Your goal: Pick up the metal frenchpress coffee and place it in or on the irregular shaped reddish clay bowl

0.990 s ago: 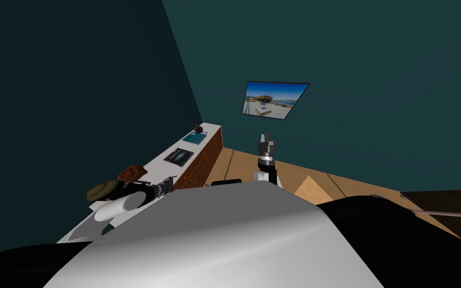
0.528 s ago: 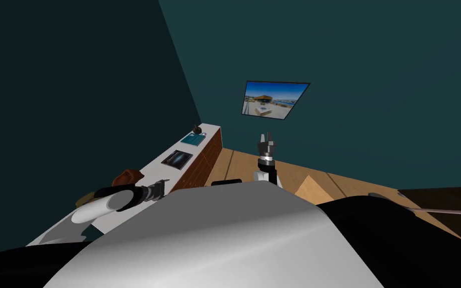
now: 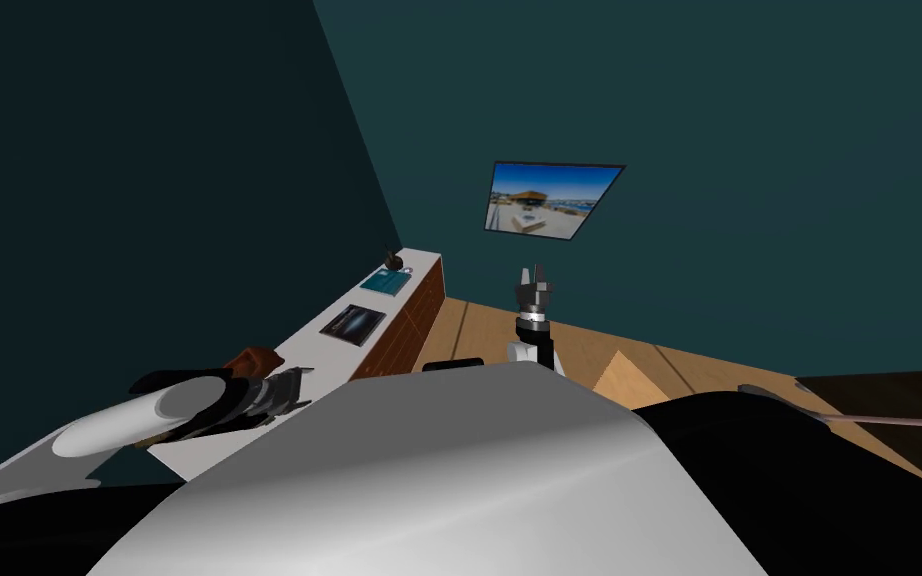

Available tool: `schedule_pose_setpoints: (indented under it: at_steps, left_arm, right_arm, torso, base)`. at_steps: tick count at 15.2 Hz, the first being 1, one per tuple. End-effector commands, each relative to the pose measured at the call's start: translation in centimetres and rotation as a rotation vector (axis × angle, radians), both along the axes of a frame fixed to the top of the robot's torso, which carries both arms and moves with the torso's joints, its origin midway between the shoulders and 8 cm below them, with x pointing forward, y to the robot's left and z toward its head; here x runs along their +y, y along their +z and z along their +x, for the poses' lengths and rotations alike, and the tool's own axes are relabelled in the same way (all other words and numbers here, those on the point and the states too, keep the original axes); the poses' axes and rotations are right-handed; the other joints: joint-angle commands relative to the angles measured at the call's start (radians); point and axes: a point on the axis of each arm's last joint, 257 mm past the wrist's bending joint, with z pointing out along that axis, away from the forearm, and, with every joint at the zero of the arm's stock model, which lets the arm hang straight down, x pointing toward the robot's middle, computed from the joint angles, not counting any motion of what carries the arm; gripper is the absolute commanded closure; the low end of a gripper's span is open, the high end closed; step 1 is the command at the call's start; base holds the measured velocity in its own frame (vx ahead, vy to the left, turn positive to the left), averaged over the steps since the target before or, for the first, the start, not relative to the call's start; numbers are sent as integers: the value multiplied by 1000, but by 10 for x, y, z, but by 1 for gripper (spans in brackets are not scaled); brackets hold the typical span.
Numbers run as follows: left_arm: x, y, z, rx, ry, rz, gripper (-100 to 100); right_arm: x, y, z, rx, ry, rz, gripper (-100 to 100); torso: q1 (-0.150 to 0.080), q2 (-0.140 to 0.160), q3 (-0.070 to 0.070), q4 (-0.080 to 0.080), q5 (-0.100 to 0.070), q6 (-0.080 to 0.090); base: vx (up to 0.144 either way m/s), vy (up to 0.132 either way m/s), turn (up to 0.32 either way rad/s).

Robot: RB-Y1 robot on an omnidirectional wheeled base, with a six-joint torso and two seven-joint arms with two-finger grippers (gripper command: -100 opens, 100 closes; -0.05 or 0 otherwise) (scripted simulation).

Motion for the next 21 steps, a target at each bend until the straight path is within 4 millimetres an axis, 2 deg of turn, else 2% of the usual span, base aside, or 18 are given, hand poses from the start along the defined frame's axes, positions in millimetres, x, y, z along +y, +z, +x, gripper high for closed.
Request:
schedule_pose_setpoints:
  at_steps: [1,2,3,4,5,8,10,14,15,16,17,18,19,21]
  left_arm:
    - [19,14,-5,38,49,5,-100]
    - [18,13,-9,52,48,0,-100]
    - [31,25,-9,65,81,7,-100]
    - [29,25,-12,77,81,3,-100]
    - [41,37,-12,88,112,10,-100]
    - [49,47,-17,116,140,9,-100]
    - [61,65,-21,144,188,12,-100]
    - [71,79,-27,174,240,10,-100]
    - [69,74,-24,160,219,13,-100]
    - [72,59,-32,167,238,13,-100]
    - [73,54,-35,169,241,14,-100]
    - [70,64,-32,169,236,12,-100]
    - [70,62,-32,168,237,12,100]
    - [70,62,-32,168,237,13,100]
  right_arm:
    - [0,0,0,0,0,0,0]
    - [0,0,0,0,0,0,0]
    - [0,0,0,0,0,0,0]
    - [0,0,0,0,0,0,0]
    - [0,0,0,0,0,0,0]
    - [0,0,0,0,0,0,0]
    - [0,0,0,0,0,0,0]
    - [0,0,0,0,0,0,0]
    - [0,0,0,0,0,0,0]
    - [0,0,0,0,0,0,0]
    - [0,0,0,0,0,0,0]
    - [0,0,0,0,0,0,0]
    - [0,0,0,0,0,0,0]
    - [0,0,0,0,0,0,0]
  torso:
    - [0,0,0,0,0,0]
    - [1,0,0,0,0,0]
    - [1,0,0,0,0,0]
    - [1,-1,0,0,0,0]
    - [2,-1,0,0,0,0]
    - [2,0,0,0,0,0]
    - [2,1,1,0,0,0]
    - [1,3,2,1,0,0]
    - [2,4,2,1,0,-1]
    - [1,4,2,1,1,0]
    - [-1,4,2,1,0,0]
    - [-3,4,2,1,0,0]
    - [-3,4,2,1,0,0]
    - [-3,4,2,1,0,0]
  base:
    - [56,52,-7]
    - [59,58,-8]
    - [66,64,0]
    - [63,66,1]
    - [60,77,11]
    - [47,71,8]
    - [32,64,26]
    - [17,64,35]
    - [-1,41,16]
    - [6,10,-76]
    - [13,-8,-124]
    - [8,-6,-46]
    - [0,0,0]
    - [0,0,0]
